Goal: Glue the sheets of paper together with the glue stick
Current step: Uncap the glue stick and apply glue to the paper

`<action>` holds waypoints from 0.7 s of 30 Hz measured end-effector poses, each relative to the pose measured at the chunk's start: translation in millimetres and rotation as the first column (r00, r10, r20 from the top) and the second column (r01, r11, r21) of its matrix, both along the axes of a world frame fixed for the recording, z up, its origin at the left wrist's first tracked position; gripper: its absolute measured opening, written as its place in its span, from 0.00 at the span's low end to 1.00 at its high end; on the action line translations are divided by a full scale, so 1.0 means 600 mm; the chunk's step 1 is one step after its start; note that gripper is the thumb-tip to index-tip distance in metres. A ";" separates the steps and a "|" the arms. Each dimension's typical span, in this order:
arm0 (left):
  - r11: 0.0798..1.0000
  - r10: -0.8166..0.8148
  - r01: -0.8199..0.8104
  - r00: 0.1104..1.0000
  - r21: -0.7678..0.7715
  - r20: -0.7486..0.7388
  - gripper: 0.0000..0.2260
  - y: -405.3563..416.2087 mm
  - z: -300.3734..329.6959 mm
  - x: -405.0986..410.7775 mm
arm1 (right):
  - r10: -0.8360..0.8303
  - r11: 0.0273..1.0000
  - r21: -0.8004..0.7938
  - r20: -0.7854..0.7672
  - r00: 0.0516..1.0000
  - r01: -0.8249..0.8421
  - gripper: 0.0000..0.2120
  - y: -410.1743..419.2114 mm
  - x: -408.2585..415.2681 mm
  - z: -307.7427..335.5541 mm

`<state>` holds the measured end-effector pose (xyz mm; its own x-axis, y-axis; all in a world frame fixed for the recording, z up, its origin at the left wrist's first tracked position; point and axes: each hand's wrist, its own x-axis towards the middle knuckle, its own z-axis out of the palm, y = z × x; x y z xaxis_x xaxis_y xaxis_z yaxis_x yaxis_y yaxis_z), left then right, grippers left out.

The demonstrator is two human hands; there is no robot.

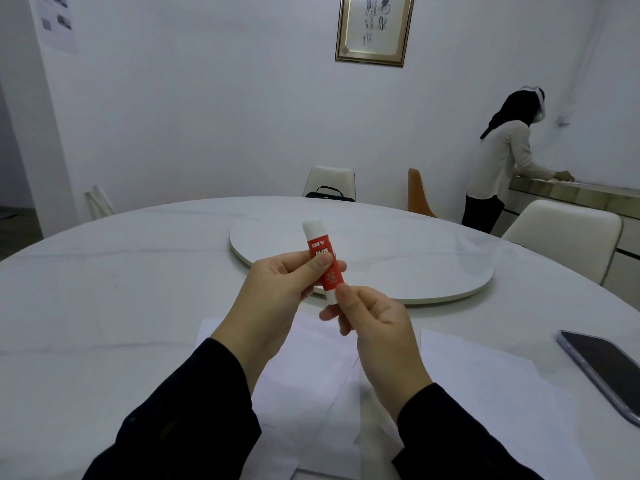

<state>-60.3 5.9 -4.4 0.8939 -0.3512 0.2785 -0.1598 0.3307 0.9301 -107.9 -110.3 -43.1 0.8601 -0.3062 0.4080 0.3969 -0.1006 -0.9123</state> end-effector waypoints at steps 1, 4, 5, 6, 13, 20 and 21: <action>1.000 -0.016 0.016 1.000 -0.006 -0.003 0.11 0.000 0.000 0.000 | 0.082 0.994 0.072 -0.035 0.996 -0.080 0.20 0.001 -0.001 0.001; 0.999 -0.033 0.033 0.999 0.008 -0.001 0.10 0.000 0.000 -0.001 | 0.295 0.918 0.313 -0.121 0.948 -0.246 0.25 -0.001 -0.002 0.005; 1.000 -0.028 0.028 1.000 0.007 -0.002 0.10 -0.001 -0.001 -0.001 | 0.290 0.923 0.299 -0.133 0.948 -0.240 0.24 -0.003 -0.002 0.004; 1.000 -0.017 0.017 1.000 0.002 -0.007 0.10 -0.002 -0.002 0.000 | 0.249 0.943 0.259 -0.132 0.960 -0.209 0.22 -0.002 -0.001 0.004; 0.999 -0.019 0.017 0.999 -0.036 -0.045 0.13 -0.002 -0.002 0.003 | 0.158 0.964 0.233 -0.102 0.982 -0.131 0.19 0.002 0.003 0.002; 0.988 0.021 -0.028 0.999 0.151 0.045 0.12 -0.014 -0.011 -0.005 | 0.253 0.802 0.574 -0.081 0.964 -0.163 0.16 -0.005 0.011 0.009; 0.980 0.012 -0.025 0.998 0.199 0.066 0.14 -0.012 -0.011 -0.001 | 0.224 0.763 0.628 -0.037 0.974 -0.152 0.12 -0.009 0.013 0.013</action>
